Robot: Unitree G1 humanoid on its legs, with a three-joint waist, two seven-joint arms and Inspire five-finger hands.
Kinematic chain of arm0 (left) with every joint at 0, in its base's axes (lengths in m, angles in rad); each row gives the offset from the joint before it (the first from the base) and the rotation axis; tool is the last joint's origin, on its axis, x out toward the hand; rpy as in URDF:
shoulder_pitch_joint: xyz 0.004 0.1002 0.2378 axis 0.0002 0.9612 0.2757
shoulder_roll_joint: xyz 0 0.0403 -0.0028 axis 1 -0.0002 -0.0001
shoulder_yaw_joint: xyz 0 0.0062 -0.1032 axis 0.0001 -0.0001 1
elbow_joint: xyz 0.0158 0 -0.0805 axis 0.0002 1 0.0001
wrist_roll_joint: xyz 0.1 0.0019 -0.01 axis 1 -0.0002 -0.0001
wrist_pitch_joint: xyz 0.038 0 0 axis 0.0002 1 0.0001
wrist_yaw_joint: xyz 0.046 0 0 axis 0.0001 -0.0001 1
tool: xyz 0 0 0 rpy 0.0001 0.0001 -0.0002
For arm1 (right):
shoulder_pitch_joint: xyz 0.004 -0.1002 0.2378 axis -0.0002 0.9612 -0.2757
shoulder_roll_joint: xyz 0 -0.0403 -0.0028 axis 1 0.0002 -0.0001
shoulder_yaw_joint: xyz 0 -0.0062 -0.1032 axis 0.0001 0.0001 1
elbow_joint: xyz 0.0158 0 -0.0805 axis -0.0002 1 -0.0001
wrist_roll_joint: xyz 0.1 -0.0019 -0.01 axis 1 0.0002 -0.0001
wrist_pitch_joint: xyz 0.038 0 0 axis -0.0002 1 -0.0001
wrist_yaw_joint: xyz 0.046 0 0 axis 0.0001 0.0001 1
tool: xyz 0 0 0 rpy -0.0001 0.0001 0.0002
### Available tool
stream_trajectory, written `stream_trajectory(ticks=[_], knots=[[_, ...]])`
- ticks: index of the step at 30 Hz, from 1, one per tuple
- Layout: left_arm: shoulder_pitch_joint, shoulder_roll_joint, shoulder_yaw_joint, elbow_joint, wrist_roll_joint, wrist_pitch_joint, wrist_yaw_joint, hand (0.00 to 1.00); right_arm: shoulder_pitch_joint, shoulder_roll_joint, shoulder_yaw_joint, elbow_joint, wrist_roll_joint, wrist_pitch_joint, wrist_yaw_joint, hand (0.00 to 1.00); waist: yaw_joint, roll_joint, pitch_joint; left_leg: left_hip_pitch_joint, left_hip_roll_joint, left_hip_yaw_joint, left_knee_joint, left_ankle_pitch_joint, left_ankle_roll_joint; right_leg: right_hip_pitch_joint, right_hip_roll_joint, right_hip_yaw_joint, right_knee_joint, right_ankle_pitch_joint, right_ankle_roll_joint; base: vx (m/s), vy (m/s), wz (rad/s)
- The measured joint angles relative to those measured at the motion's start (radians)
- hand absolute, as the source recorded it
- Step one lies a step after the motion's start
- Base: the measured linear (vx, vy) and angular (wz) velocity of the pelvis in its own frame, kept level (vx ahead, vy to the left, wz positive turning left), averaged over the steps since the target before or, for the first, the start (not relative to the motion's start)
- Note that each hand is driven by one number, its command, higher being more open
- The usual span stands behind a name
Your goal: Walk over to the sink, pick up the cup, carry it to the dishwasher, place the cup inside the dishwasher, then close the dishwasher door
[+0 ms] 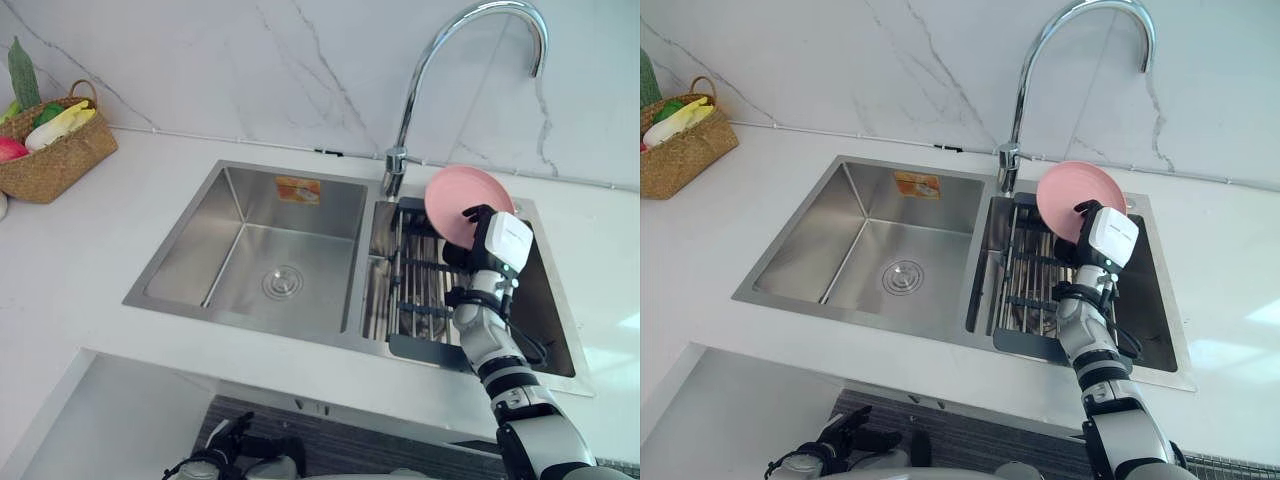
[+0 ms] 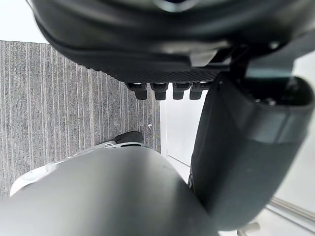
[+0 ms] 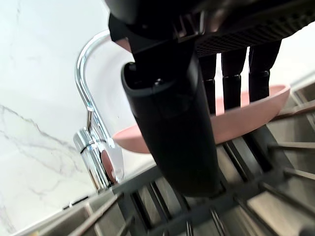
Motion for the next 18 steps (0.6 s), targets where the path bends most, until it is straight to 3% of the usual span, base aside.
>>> stream_trajectory(ticks=[18], knots=[[0.004, -0.003, -0.002, 0.003, 0.001, 0.000, 0.001, 1.00, 0.038, -0.022, -0.010, -0.107, -0.013, -0.124, 0.024, 0.00, -0.007, 0.003, -0.010, 0.002, 0.004, 0.018, 0.000, 0.010, -0.005, 0.002, 0.007, 0.009, -0.024, -0.008, -0.013, 0.00, -0.002, -0.02]])
